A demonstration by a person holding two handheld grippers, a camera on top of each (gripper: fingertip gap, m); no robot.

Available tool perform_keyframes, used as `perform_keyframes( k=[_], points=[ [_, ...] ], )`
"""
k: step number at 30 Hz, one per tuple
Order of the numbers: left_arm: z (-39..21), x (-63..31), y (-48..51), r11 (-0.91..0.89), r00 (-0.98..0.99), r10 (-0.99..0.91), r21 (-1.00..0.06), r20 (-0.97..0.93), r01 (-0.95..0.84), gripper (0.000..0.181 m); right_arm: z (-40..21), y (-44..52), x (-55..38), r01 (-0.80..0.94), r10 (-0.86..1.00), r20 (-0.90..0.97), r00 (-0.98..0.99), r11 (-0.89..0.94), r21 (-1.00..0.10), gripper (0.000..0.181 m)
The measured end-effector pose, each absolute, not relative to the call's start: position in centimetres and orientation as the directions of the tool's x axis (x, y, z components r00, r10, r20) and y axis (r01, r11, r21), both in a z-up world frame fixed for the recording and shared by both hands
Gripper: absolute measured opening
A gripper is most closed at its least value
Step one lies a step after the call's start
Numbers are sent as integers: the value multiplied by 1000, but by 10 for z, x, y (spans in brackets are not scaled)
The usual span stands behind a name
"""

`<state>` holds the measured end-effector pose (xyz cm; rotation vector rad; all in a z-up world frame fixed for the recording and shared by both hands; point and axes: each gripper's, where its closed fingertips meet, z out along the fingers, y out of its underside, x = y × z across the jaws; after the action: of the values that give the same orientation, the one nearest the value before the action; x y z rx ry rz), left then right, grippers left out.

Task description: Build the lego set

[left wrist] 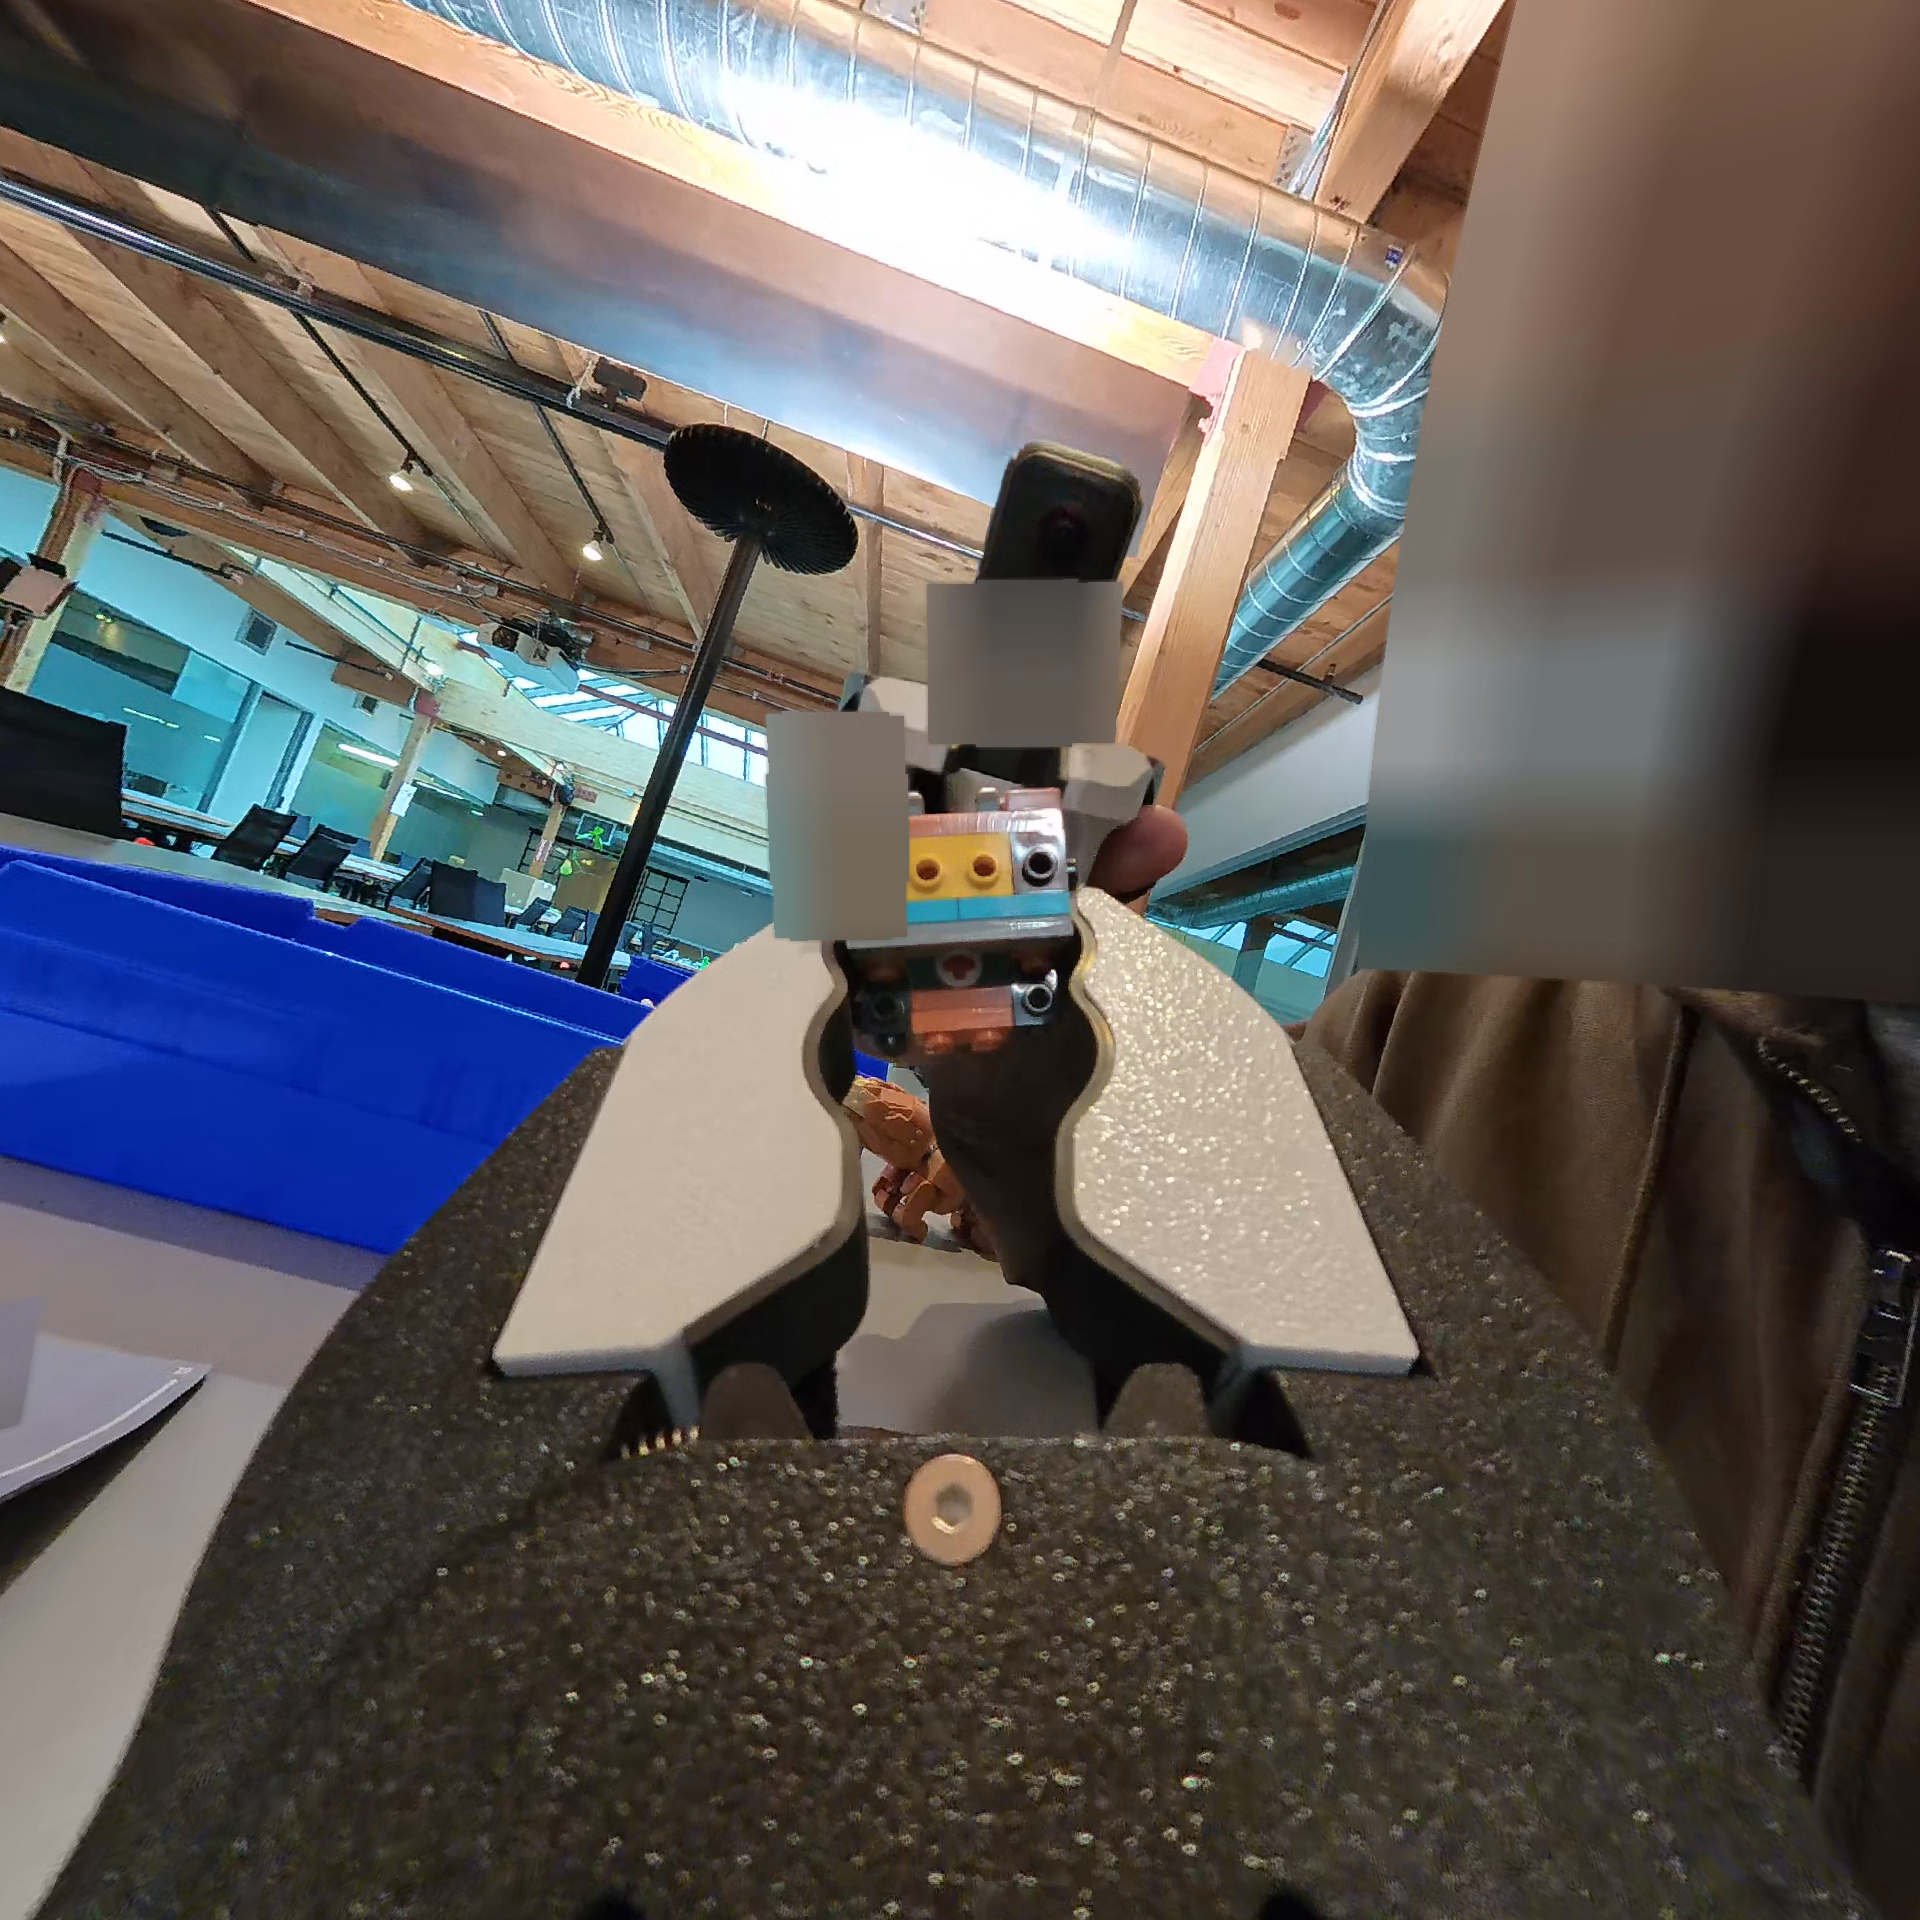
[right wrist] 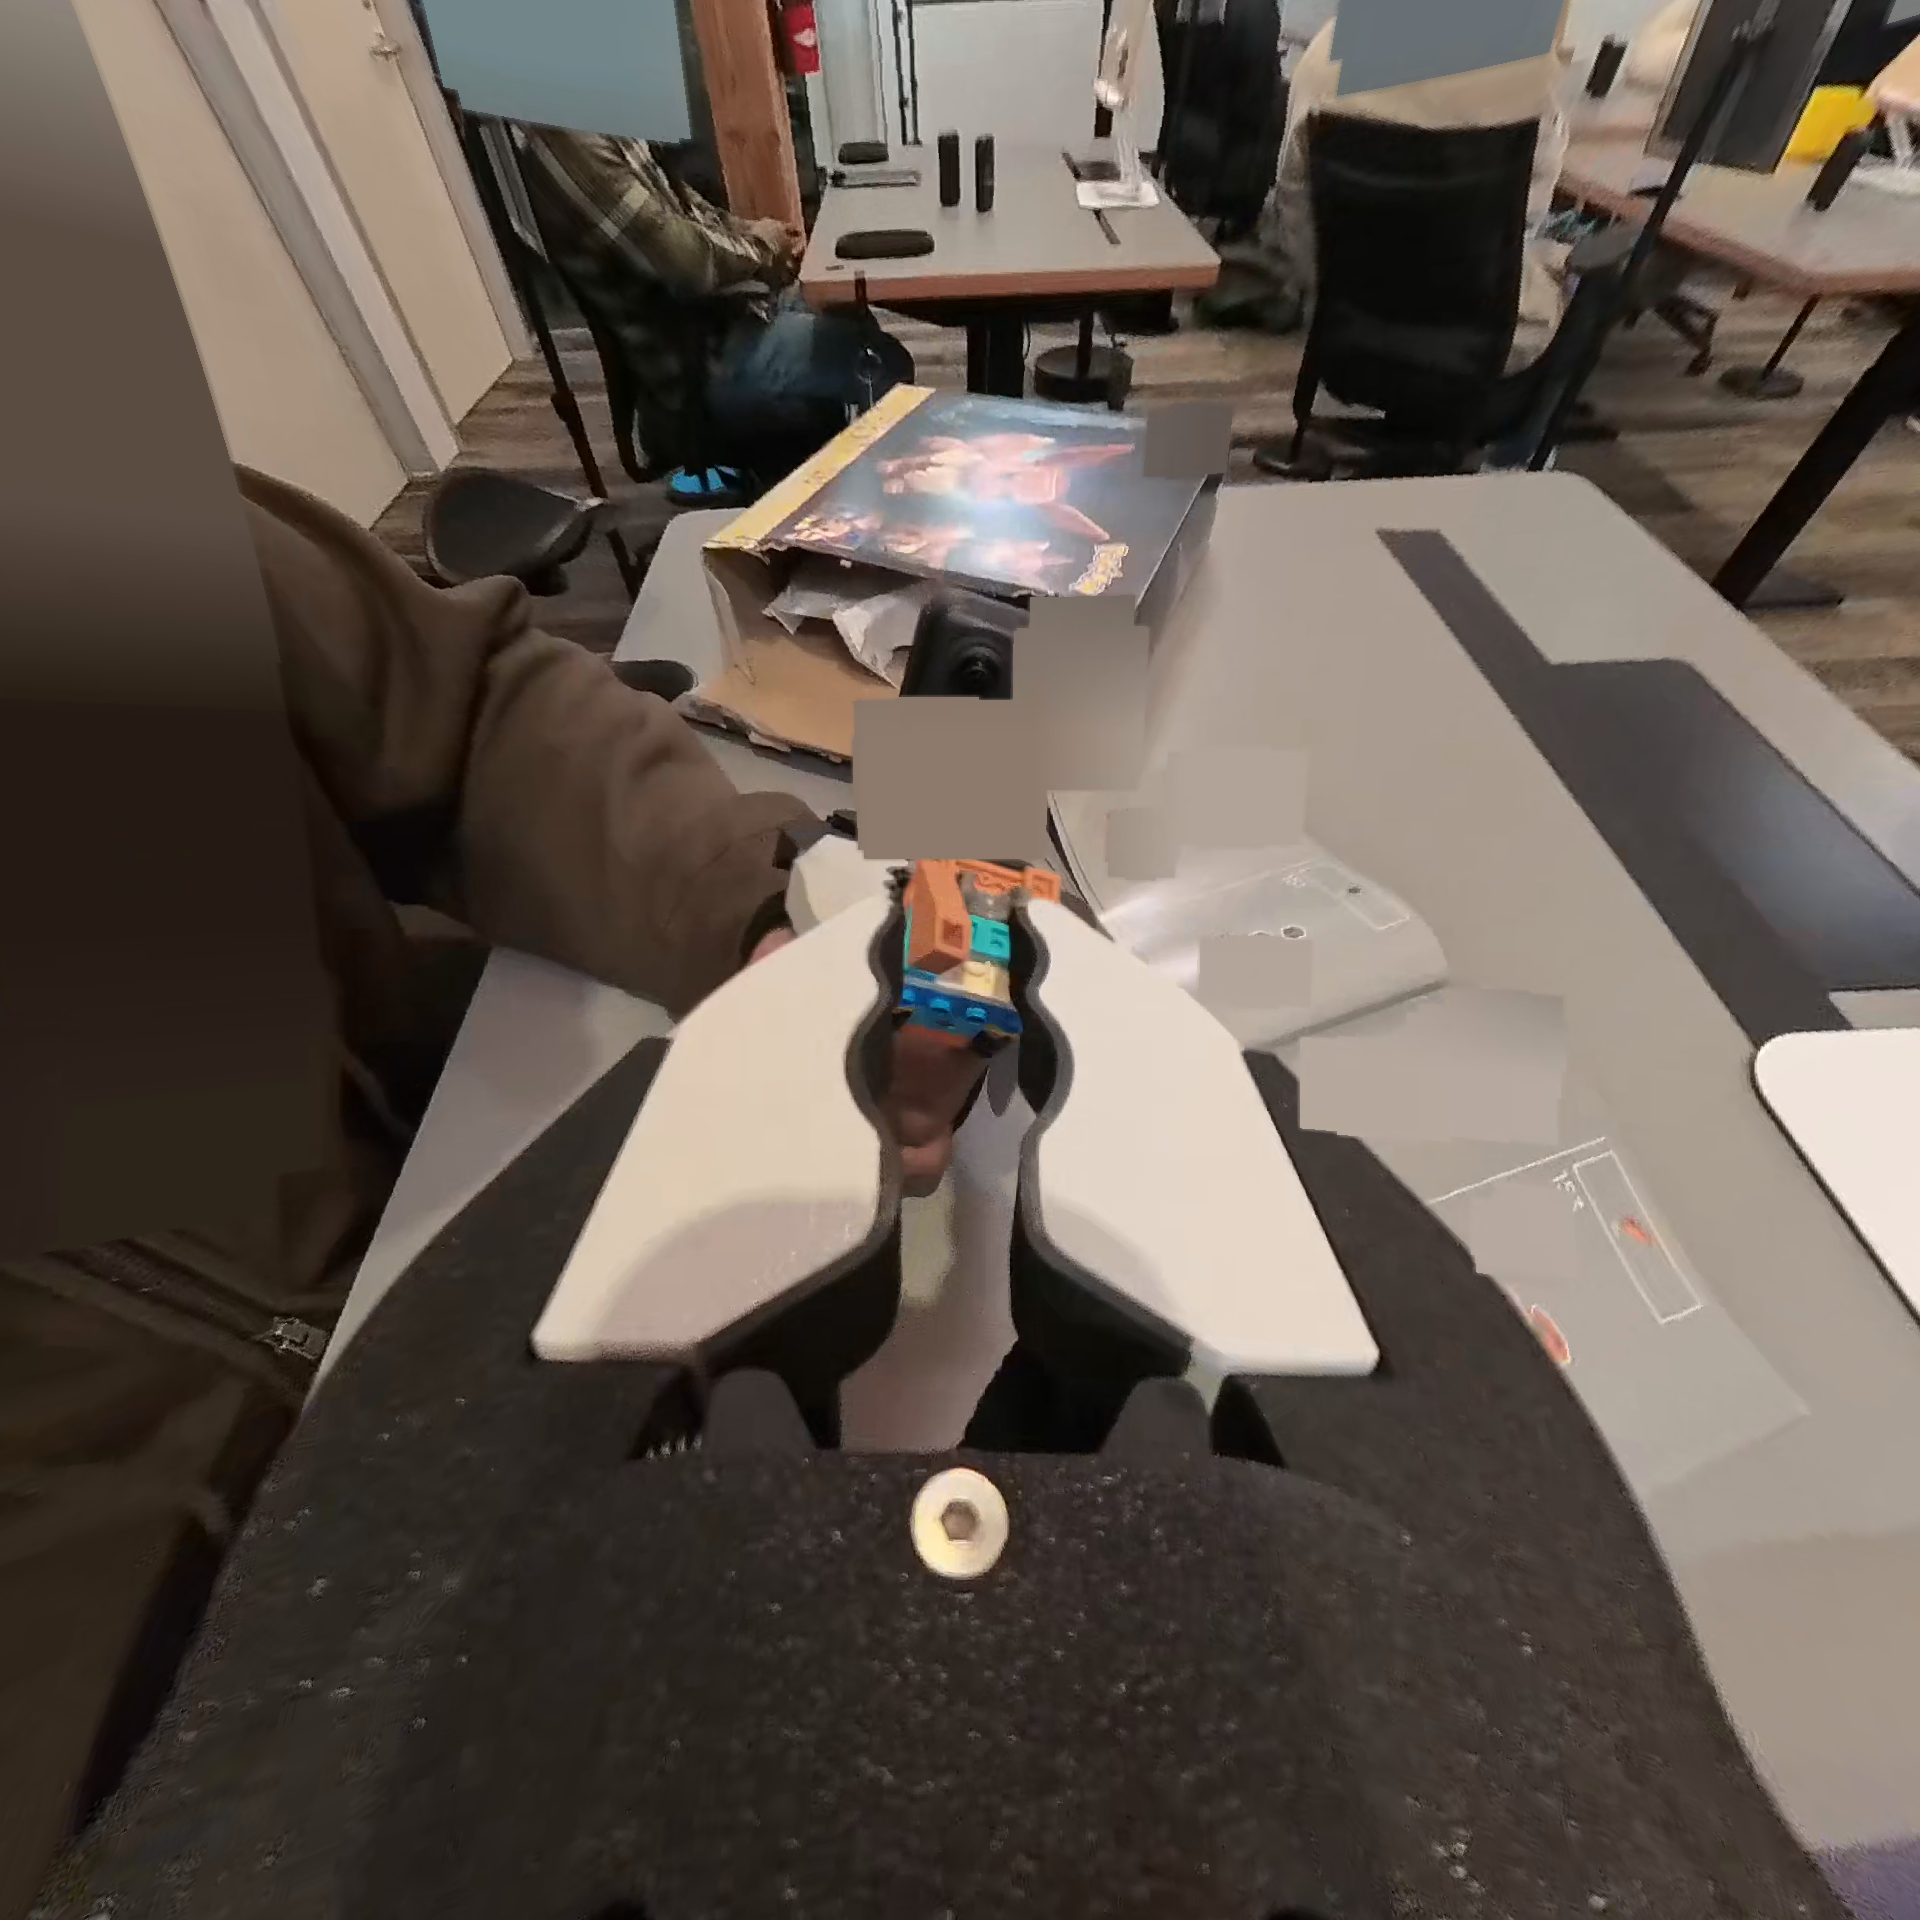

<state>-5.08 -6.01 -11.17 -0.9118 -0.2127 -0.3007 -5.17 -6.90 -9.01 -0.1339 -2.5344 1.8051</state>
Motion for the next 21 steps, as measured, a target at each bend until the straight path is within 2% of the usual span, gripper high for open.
perform_keyframes(
  k=[1, 9, 21],
  points=[
    [-112, -50, -60, 574, 938, -165, -744, 304, 342, 37, -93, -69, -52, 65, 86, -39, -996, 336, -940, 19],
    [-113, -47, -57, 559, 946, -156, -763, 285, 323, 37, -101, -72, -46, 120, 53, -108, -993, 357, -926, 12],
    [-114, -46, -55, 551, 950, -146, -775, 275, 309, 37, -98, -73, -48, 110, 80, -87, -993, 354, -929, 9]
  ],
)
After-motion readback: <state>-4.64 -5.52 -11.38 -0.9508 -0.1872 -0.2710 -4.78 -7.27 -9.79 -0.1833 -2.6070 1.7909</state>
